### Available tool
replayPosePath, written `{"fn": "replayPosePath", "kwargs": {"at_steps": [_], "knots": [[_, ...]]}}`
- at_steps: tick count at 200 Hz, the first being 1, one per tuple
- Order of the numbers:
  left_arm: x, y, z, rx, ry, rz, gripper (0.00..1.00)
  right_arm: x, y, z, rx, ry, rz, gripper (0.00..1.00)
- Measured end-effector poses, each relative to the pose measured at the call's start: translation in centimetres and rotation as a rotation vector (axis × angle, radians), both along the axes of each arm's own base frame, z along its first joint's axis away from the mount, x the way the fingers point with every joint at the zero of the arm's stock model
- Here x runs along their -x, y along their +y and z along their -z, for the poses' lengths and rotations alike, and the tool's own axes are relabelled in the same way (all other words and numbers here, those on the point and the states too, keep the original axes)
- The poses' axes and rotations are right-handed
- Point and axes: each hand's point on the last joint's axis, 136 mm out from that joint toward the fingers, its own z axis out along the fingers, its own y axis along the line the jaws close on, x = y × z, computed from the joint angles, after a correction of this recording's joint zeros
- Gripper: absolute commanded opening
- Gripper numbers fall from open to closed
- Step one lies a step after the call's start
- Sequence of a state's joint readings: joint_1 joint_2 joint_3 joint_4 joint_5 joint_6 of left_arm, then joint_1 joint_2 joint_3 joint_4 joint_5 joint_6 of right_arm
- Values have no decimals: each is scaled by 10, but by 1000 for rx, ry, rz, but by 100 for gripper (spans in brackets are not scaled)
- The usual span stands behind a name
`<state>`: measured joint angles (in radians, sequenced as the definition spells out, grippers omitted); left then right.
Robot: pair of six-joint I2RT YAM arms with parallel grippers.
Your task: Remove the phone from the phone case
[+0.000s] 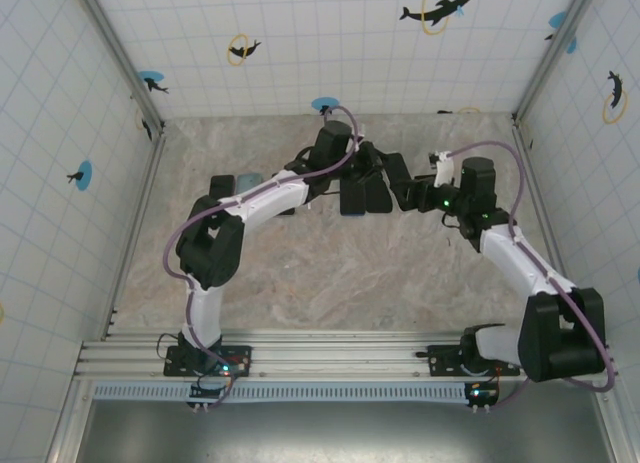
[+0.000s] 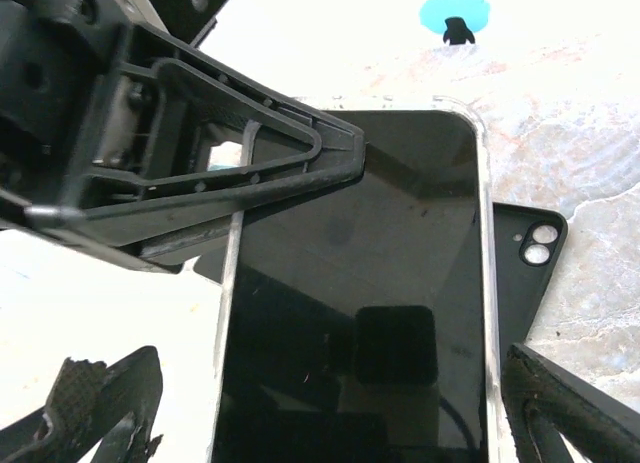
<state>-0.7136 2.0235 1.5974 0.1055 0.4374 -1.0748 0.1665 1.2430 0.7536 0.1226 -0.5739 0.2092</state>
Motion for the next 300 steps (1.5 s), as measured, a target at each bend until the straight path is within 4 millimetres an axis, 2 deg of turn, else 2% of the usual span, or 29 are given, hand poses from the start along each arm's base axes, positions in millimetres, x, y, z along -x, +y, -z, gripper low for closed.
{"fn": "replayPosePath", "kwargs": {"at_steps": [29,50,62,98,147,183,223,300], "knots": [[-13,19,-3,0,-2,-41,0,12,-15,-17,-91,-32,53,86],[-22,34,-16,29,-18,-76,0,19,-28,-21,-188,-27,115,81],[-26,39,-24,51,-23,-93,0,22,-29,-22,-254,-9,130,78],[-25,41,-53,128,-45,-108,0,31,-18,-26,-460,65,137,66],[-24,40,-83,236,-61,-122,0,39,13,-58,-677,84,61,49],[-24,41,-91,283,-52,-132,0,37,20,-68,-768,105,49,37],[-24,44,-97,329,-47,-147,0,36,24,-73,-814,113,42,33],[-20,44,-96,353,-33,-135,0,28,24,-71,-861,128,56,25]]}}
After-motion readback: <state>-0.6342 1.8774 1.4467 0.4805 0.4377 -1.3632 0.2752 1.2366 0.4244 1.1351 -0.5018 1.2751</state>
